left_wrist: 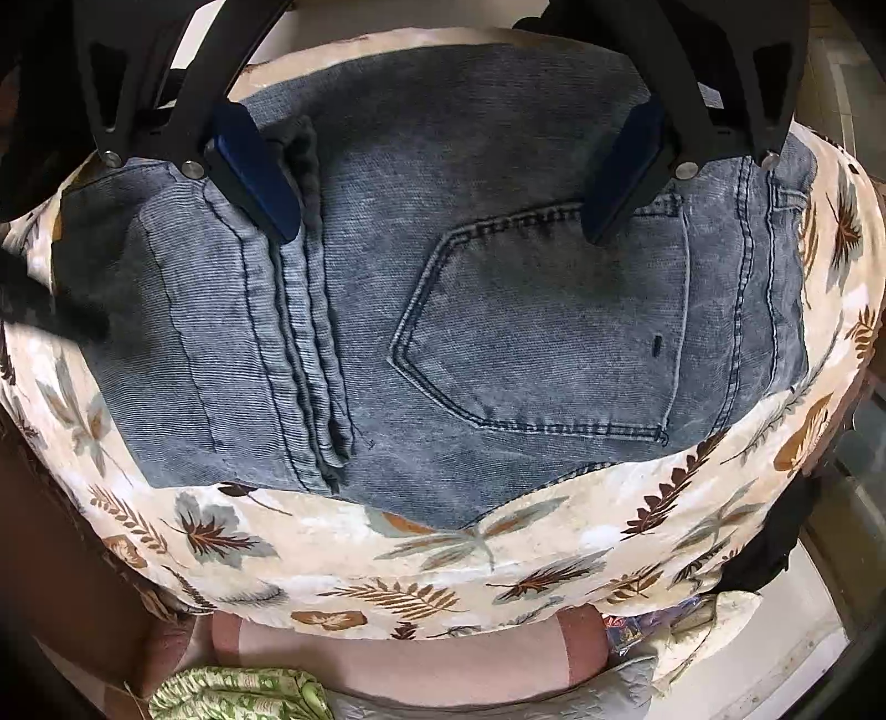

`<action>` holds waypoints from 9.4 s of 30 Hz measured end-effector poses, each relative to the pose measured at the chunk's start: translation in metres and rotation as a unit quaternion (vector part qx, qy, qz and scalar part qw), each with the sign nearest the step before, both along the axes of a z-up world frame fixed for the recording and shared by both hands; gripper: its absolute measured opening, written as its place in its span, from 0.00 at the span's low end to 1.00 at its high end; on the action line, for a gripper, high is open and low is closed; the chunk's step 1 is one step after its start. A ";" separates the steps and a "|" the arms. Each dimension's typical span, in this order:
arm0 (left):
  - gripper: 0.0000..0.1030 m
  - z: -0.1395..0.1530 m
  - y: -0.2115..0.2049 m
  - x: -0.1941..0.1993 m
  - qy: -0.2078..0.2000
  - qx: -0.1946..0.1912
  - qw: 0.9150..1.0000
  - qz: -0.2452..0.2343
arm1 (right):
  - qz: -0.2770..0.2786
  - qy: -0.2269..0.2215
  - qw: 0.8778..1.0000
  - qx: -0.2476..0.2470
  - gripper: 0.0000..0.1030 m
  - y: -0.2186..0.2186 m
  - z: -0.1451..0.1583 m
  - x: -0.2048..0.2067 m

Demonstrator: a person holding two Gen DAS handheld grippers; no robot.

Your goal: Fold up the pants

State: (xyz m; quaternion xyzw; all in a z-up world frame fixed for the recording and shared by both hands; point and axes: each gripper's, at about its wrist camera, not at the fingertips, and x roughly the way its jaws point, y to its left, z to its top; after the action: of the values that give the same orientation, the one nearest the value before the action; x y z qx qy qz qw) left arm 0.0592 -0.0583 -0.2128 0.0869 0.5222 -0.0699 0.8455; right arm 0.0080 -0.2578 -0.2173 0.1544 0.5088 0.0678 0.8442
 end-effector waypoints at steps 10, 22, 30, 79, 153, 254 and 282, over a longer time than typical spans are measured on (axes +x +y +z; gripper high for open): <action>0.99 -0.007 0.002 0.001 -0.009 0.033 0.999 0.009 | 0.056 -0.005 0.994 -0.095 0.39 0.031 -0.011 -0.053; 0.99 0.048 0.124 -0.016 -0.059 0.002 0.986 0.158 | 0.042 -0.079 0.996 -0.010 0.40 0.035 0.031 -0.039; 0.99 0.052 0.265 -0.017 -0.030 -0.055 0.949 0.309 | 0.066 -0.065 0.996 -0.012 0.40 0.061 0.025 -0.042; 0.74 -0.016 0.262 0.000 0.123 -0.271 0.915 0.271 | 0.067 -0.074 0.995 -0.026 0.40 0.064 0.033 -0.041; 0.61 0.093 -0.011 0.020 -0.054 -0.043 0.998 -0.013 | -0.053 -0.133 0.968 0.205 0.58 -0.077 0.012 0.019; 1.00 0.095 0.011 -0.034 -0.171 0.027 0.984 0.050 | -0.030 -0.234 0.969 -0.067 0.40 0.014 0.061 -0.056; 1.00 0.142 0.064 -0.054 -0.228 0.007 0.967 0.109 | -0.038 -0.218 0.970 -0.097 0.59 0.034 0.104 -0.072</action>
State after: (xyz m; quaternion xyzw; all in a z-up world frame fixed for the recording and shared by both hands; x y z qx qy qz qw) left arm 0.0051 0.0053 -0.0710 0.0492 0.3220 0.0481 0.9442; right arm -0.0635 -0.2234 -0.1136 0.0724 0.3102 0.0183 0.9477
